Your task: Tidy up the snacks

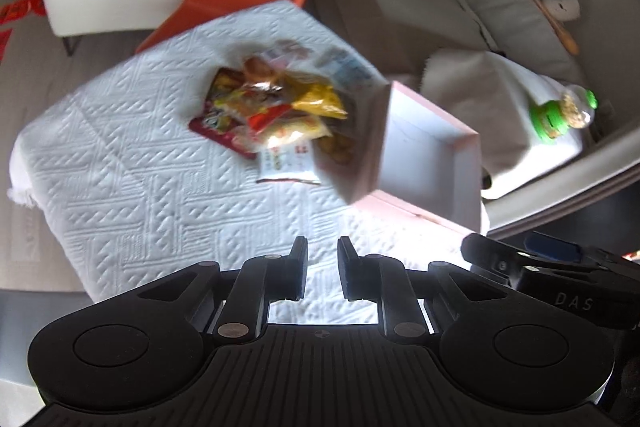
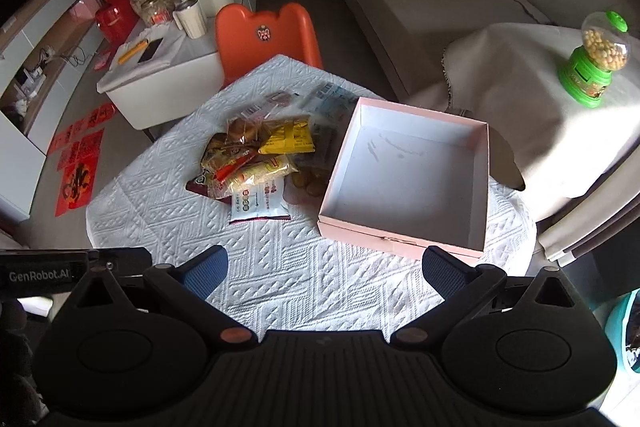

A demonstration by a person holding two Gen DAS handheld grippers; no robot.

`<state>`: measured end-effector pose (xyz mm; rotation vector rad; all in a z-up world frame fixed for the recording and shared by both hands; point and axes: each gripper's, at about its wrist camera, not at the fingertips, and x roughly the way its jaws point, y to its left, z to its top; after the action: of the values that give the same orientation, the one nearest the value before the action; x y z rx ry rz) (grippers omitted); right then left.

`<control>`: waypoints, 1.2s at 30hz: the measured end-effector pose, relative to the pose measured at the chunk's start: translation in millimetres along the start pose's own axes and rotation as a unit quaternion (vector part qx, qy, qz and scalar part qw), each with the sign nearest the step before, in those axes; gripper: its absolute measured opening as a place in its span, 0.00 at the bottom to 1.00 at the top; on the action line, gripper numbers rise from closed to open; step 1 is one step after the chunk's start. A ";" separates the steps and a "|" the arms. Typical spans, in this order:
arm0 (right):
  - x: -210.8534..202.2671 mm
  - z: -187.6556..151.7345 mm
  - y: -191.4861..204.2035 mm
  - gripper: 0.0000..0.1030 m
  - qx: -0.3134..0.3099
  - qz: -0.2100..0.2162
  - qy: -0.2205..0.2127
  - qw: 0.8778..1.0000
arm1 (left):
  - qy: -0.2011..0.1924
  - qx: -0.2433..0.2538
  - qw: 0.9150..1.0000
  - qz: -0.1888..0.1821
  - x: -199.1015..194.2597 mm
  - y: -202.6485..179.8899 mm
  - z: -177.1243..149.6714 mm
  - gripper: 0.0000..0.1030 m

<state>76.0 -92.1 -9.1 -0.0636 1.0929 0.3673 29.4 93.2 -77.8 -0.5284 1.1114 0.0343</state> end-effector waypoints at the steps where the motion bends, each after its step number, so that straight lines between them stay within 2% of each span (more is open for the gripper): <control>1: 9.2 0.4 1.3 1.00 0.000 0.001 0.006 1.000 | 0.003 -0.005 1.000 0.001 7.2 11.5 2.3 0.19; 4: 39.4 2.5 9.1 1.00 0.003 -0.017 0.031 0.999 | 0.008 -0.015 1.000 0.018 28.8 44.5 10.4 0.19; 8: 74.0 10.9 24.8 1.00 0.010 -0.039 0.049 0.998 | 0.023 -0.024 0.999 0.021 51.1 78.0 30.3 0.19; 14: 104.5 34.0 46.4 1.00 0.020 -0.051 0.054 0.997 | 0.023 -0.033 0.999 0.025 50.2 94.9 53.3 0.19; 19: 107.6 52.4 63.3 1.00 -0.003 -0.033 0.045 0.998 | 0.039 -0.016 0.999 0.014 44.7 95.6 57.7 0.19; 24: 133.7 81.8 52.3 1.00 0.002 -0.007 0.045 0.999 | 0.043 -0.016 0.999 0.000 54.7 110.7 52.6 0.19; 27: 175.0 116.6 45.2 1.00 0.011 0.005 0.045 0.999 | 0.060 -0.021 0.998 -0.012 65.7 125.2 49.0 0.19; 30: 228.8 159.7 39.5 1.00 0.016 -0.018 0.042 0.999 | 0.070 -0.022 0.997 -0.020 64.4 137.7 45.3 0.19; 33: 280.6 201.7 26.1 0.99 0.051 -0.046 0.037 0.997 | 0.072 -0.010 0.997 -0.023 57.0 149.8 40.6 0.19; 36: 332.9 229.3 8.9 0.83 0.095 -0.078 0.044 0.991 | 0.075 -0.008 0.997 -0.020 53.1 168.3 37.3 0.19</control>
<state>404.4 55.5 -193.1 0.0036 1.1975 0.1207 37.2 244.2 -176.3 -0.5735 1.2482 -0.0318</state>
